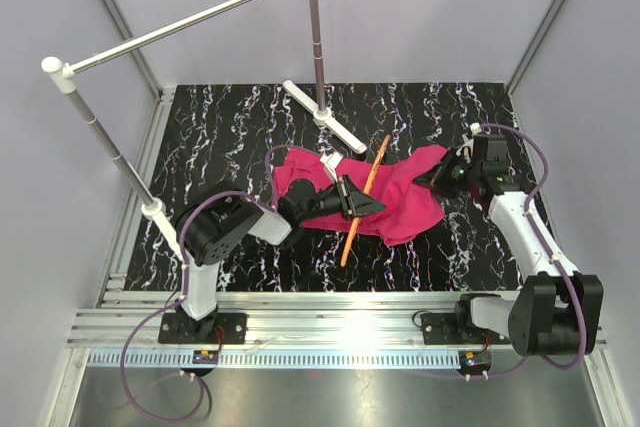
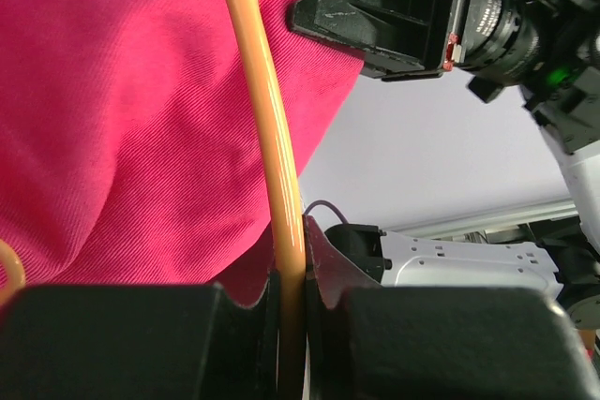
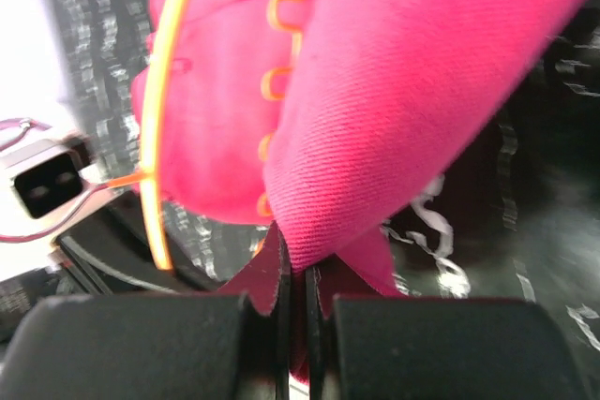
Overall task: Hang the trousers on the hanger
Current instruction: Place trousers on hanger
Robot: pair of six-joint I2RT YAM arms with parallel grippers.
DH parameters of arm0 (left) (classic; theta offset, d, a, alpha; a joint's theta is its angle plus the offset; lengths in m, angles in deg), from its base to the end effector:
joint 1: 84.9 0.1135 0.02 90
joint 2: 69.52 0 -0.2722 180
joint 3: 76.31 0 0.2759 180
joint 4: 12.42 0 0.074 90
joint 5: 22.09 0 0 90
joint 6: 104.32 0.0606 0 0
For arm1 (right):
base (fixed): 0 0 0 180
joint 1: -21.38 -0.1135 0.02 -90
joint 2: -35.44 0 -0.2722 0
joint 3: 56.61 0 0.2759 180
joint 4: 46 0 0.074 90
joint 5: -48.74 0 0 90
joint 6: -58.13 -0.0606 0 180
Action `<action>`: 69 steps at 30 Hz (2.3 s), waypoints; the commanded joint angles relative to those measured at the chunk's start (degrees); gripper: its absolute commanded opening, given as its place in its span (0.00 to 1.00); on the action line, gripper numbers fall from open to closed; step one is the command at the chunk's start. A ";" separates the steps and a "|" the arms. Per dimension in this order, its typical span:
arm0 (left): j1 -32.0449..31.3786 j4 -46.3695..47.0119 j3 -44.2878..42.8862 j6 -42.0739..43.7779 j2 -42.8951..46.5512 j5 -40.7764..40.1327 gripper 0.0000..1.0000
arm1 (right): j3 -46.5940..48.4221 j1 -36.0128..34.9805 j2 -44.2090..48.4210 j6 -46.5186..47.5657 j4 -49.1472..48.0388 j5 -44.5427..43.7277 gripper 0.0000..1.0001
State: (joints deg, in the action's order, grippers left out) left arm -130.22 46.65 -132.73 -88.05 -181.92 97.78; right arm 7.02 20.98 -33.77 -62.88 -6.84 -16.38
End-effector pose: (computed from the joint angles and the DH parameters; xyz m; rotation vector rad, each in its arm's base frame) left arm 0.2629 -0.3088 0.1433 0.0510 1.9261 -1.9380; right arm 0.2894 0.0275 0.2504 0.4177 2.3565 0.7750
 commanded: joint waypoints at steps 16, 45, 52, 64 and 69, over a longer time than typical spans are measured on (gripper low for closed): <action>3.13 23.99 1.05 1.93 3.50 3.35 0.00 | -5.54 -10.58 -18.57 -14.51 -41.78 17.30 0.00; 4.89 24.08 3.51 1.93 2.01 6.78 0.00 | -3.43 -17.70 -32.49 -18.75 -60.43 20.21 0.57; 5.86 24.08 4.04 1.75 1.66 6.61 0.00 | -3.35 -17.70 -27.91 -11.20 -47.89 14.77 0.71; 6.30 24.08 3.34 1.40 1.04 5.99 0.00 | -4.14 -17.61 -15.88 -1.08 -30.64 4.75 0.72; 6.47 23.99 2.81 1.05 0.43 5.99 0.00 | -4.05 -17.70 -10.60 1.21 -25.11 2.36 0.72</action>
State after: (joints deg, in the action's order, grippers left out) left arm -124.32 48.36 -128.86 -87.88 -181.59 103.70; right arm 2.02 3.82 -48.15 -64.95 -36.53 -10.96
